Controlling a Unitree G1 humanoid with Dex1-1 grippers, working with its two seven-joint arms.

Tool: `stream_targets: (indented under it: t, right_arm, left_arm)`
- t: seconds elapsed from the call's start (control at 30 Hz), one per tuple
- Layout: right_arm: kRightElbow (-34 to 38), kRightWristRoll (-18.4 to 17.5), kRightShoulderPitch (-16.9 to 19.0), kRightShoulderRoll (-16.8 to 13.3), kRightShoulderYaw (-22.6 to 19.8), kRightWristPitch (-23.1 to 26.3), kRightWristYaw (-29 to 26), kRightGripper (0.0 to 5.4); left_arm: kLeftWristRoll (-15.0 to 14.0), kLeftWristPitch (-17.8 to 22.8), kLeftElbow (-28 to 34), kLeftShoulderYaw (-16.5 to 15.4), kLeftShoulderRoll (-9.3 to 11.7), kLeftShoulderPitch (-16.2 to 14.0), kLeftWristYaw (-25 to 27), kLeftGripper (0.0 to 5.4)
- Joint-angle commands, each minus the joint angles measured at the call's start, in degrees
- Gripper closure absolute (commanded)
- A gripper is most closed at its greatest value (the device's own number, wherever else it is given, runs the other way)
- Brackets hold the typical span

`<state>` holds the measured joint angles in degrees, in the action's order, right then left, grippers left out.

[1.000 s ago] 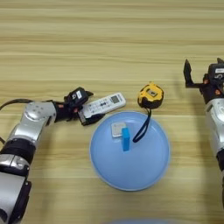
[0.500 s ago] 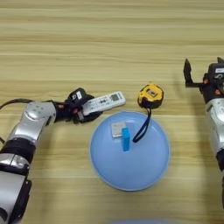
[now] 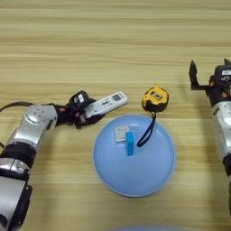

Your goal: Move the objects on the table

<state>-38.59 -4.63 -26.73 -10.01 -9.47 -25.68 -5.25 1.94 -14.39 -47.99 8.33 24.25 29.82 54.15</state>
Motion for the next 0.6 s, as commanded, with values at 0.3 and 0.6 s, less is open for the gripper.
stream_targets:
  t: [0.3,0.6]
  right_arm:
    - [-0.35,0.42,-1.27,0.18,0.23,-0.49,0.5,0.0]
    - [-0.26,0.56,-1.3,-0.03,0.21,-0.42,0.46,0.0]
  left_arm:
    - [-3.18,3.41,20.12,-2.16,7.13,-11.56,3.25,2.58]
    - [-6.1,7.69,32.08,-4.63,11.92,-20.36,4.18,2.58]
